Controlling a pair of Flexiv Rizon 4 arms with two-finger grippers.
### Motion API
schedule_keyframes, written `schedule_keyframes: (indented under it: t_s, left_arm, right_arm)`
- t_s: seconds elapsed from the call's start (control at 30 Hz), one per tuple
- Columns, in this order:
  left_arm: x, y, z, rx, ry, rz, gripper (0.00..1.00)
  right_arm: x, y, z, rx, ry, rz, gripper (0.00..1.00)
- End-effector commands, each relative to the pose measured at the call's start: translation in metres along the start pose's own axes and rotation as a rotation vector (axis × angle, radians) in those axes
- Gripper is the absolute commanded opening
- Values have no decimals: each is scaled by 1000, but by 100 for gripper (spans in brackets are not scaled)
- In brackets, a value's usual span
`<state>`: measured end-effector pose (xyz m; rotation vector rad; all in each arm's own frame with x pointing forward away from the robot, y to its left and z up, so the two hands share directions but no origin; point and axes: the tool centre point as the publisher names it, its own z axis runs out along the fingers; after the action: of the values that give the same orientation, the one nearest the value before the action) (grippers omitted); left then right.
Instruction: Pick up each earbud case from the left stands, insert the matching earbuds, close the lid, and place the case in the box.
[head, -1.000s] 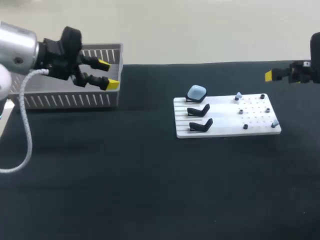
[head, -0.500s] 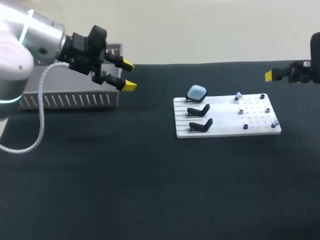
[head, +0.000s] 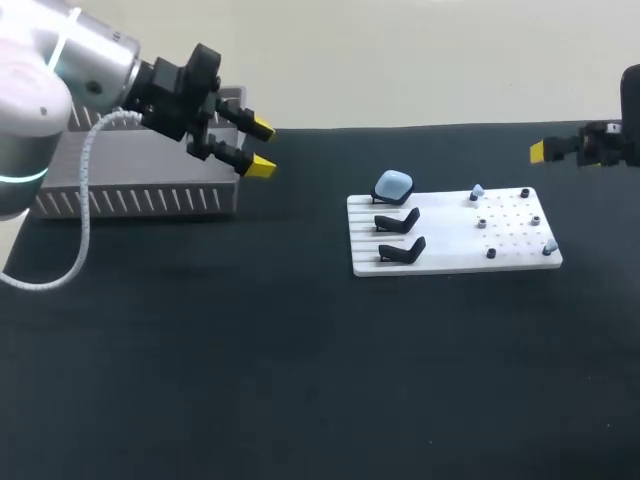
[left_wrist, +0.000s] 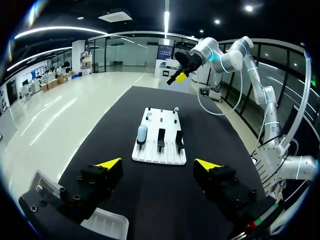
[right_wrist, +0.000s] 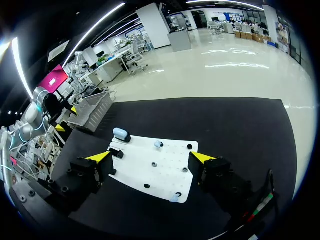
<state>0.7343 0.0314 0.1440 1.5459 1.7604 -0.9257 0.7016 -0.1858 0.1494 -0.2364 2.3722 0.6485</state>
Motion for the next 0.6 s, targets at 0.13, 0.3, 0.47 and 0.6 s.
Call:
schedule_keyframes:
  t_s: [0.13,0.3,0.47,0.6]
  left_arm:
    - [-8,1,12,12,-13,53,100]
    - [-15,7,30,44,0,96,100]
    - [-16,14,53,69,4,111,100]
    - [-10,19,65,75,4,121,100]
  right_arm:
    - [0,0,0,2,0,0,100]
    - [0,0,0,2,0,0,100]
    - [0,0,0,2,0,0,100]
    - [0,0,0,2,0,0,100]
